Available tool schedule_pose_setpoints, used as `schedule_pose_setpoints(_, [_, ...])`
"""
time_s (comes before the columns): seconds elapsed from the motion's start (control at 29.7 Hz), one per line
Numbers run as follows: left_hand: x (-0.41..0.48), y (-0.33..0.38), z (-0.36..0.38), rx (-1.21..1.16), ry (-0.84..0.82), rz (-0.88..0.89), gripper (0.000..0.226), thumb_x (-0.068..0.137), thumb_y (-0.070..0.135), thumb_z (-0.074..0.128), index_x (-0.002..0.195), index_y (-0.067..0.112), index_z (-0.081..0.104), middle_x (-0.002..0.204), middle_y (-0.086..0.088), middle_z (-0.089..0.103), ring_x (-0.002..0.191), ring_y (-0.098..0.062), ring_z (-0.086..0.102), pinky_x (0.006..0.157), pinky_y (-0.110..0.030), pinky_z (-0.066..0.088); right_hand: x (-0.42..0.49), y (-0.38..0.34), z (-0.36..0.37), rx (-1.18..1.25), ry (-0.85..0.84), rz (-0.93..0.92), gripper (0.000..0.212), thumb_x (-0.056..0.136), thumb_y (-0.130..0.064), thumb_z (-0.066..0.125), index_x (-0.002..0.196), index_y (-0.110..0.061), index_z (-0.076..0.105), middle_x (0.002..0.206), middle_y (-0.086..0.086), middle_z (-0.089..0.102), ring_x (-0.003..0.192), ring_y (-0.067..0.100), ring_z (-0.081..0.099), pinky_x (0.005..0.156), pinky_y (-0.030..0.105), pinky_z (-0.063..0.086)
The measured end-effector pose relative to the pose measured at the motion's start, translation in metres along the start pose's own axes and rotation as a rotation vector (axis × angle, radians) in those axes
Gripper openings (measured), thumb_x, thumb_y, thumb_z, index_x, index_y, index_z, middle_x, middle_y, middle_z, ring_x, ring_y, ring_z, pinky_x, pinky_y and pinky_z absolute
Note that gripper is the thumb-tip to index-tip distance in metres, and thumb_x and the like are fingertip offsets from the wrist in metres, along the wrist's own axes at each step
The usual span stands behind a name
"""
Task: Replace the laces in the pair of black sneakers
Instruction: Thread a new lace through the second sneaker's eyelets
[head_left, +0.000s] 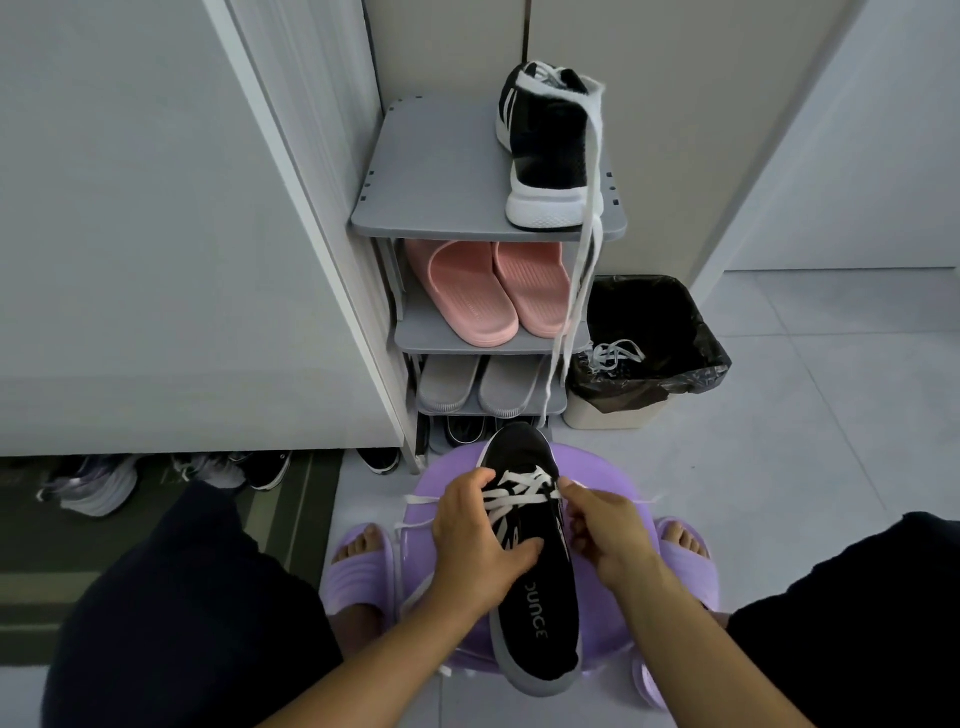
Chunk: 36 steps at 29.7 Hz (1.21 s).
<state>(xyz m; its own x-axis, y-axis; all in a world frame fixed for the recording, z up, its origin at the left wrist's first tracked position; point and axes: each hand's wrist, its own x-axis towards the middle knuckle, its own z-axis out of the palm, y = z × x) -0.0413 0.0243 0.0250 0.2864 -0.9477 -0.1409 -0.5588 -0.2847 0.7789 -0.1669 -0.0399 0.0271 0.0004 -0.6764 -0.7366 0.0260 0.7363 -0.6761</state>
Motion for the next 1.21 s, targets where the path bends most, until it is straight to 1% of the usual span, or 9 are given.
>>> schedule_pose_setpoints(0.1, [-0.002, -0.002, 0.002, 0.024, 0.040, 0.015, 0.083, 0.047, 0.061, 0.047, 0.118, 0.018, 0.043, 0.110, 0.010, 0.037, 0.109, -0.016, 0.040, 0.089, -0.023, 0.024, 0.001, -0.007, -0.003, 0.061, 0.000, 0.006, 0.032, 0.089, -0.010, 0.058, 0.059, -0.011, 0.050, 0.045, 0.000, 0.042, 0.032, 0.006, 0.035, 0.034, 0.016, 0.026])
schedule_pose_setpoints(0.3, [-0.003, -0.009, 0.001, 0.020, 0.051, 0.047, 0.059, 0.050, 0.060, 0.046, 0.093, 0.021, 0.038, 0.092, 0.012, 0.035, 0.091, -0.014, 0.039, 0.084, -0.028, 0.034, 0.032, -0.032, -0.092, 0.340, 0.369, -0.067, 0.030, 0.093, -0.018, 0.052, 0.065, -0.013, 0.045, 0.054, 0.003, 0.043, 0.029, 0.006, 0.035, 0.034, 0.012, 0.027])
schedule_pose_setpoints(0.44, [-0.002, -0.011, 0.002, 0.031, -0.004, -0.004, 0.058, 0.047, 0.071, 0.044, 0.084, 0.027, 0.034, 0.088, 0.015, 0.037, 0.090, -0.013, 0.042, 0.082, -0.025, 0.035, 0.025, -0.018, -0.073, 0.243, 0.026, 0.083, 0.029, 0.092, -0.031, 0.055, 0.069, -0.014, 0.051, 0.046, -0.002, 0.055, 0.032, 0.005, 0.043, 0.033, 0.011, 0.033])
schedule_pose_setpoints(0.61, [-0.001, -0.010, 0.002, 0.063, -0.059, -0.108, 0.074, 0.041, 0.079, 0.040, 0.091, 0.024, 0.038, 0.097, 0.009, 0.044, 0.098, -0.013, 0.045, 0.089, -0.030, 0.039, 0.014, 0.008, -0.014, 0.164, -0.213, 0.158, 0.015, 0.088, -0.017, 0.060, 0.079, -0.006, 0.063, 0.054, 0.001, 0.061, 0.042, 0.007, 0.050, 0.042, 0.016, 0.045])
schedule_pose_setpoints(0.78, [-0.001, -0.011, -0.003, 0.033, -0.140, -0.147, 0.074, 0.041, 0.081, 0.042, 0.091, 0.027, 0.041, 0.098, 0.012, 0.043, 0.099, -0.012, 0.047, 0.092, -0.033, 0.041, 0.021, 0.002, -0.031, 0.257, 0.117, -0.073, 0.027, 0.091, -0.007, 0.056, 0.066, -0.013, 0.048, 0.042, -0.003, 0.046, 0.032, 0.002, 0.040, 0.033, 0.013, 0.035])
schedule_pose_setpoints(0.88, [0.000, -0.009, -0.004, -0.069, -0.167, -0.223, 0.073, 0.042, 0.081, 0.049, 0.090, 0.025, 0.045, 0.096, 0.013, 0.046, 0.096, -0.011, 0.050, 0.090, -0.031, 0.043, 0.028, -0.007, -0.061, 0.477, 0.226, -0.023, 0.029, 0.094, -0.014, 0.055, 0.066, -0.014, 0.045, 0.052, 0.001, 0.043, 0.033, 0.005, 0.039, 0.034, 0.013, 0.036])
schedule_pose_setpoints(1.01, [0.007, -0.008, -0.005, -0.420, -0.176, -0.395, 0.034, 0.085, 0.044, 0.060, 0.087, 0.011, 0.054, 0.085, 0.004, 0.058, 0.084, -0.011, 0.052, 0.073, -0.017, 0.040, 0.022, -0.003, -0.045, 0.170, -0.002, 0.027, 0.026, 0.089, -0.024, 0.061, 0.066, -0.013, 0.055, 0.054, 0.001, 0.052, 0.044, 0.010, 0.044, 0.039, 0.017, 0.041])
schedule_pose_setpoints(1.11, [0.013, -0.009, -0.005, -0.491, -0.179, -0.473, 0.021, 0.092, 0.029, 0.056, 0.090, 0.009, 0.056, 0.081, 0.005, 0.058, 0.076, -0.005, 0.051, 0.064, -0.011, 0.038, 0.013, 0.002, -0.018, 0.099, -0.165, 0.075, 0.017, 0.088, -0.019, 0.061, 0.073, -0.012, 0.061, 0.055, -0.003, 0.059, 0.044, 0.005, 0.049, 0.044, 0.015, 0.043])
schedule_pose_setpoints(1.21, [0.020, -0.012, -0.005, -0.541, -0.200, -0.539, 0.010, 0.090, 0.018, 0.060, 0.087, 0.008, 0.061, 0.078, 0.003, 0.062, 0.073, -0.007, 0.054, 0.065, -0.009, 0.042, 0.014, 0.005, -0.007, 0.190, -0.121, 0.003, 0.020, 0.091, -0.009, 0.056, 0.071, -0.011, 0.055, 0.049, -0.003, 0.051, 0.039, 0.002, 0.043, 0.039, 0.013, 0.038])
